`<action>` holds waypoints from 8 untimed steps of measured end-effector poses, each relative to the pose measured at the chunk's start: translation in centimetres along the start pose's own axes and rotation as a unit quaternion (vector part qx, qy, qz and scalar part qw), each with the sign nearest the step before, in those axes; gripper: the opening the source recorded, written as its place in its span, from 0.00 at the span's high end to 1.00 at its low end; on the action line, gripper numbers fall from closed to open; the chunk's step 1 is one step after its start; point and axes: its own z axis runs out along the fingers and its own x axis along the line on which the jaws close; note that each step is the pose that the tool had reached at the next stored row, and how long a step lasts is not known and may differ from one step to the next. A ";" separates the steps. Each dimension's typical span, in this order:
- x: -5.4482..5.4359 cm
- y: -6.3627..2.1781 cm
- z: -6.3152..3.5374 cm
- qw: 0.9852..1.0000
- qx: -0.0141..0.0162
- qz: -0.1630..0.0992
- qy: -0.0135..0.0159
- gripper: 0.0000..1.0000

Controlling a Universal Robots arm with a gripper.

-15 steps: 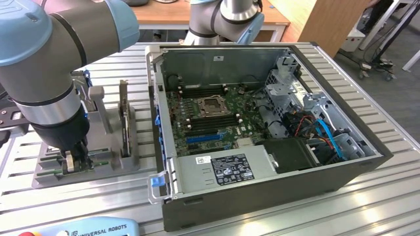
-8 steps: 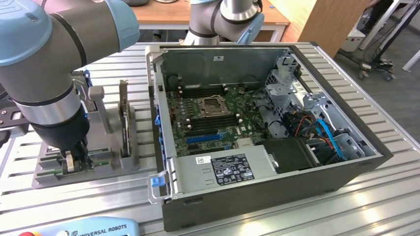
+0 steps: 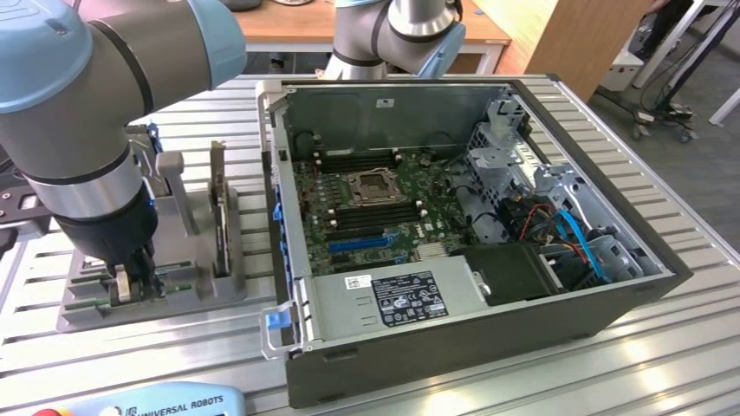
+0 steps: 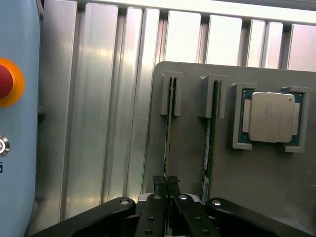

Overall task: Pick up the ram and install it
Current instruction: 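Pick up the ram and move it above insertion slot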

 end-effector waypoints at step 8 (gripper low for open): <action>0.0 -0.16 -0.32 1.000 -0.002 0.001 0.000 0.88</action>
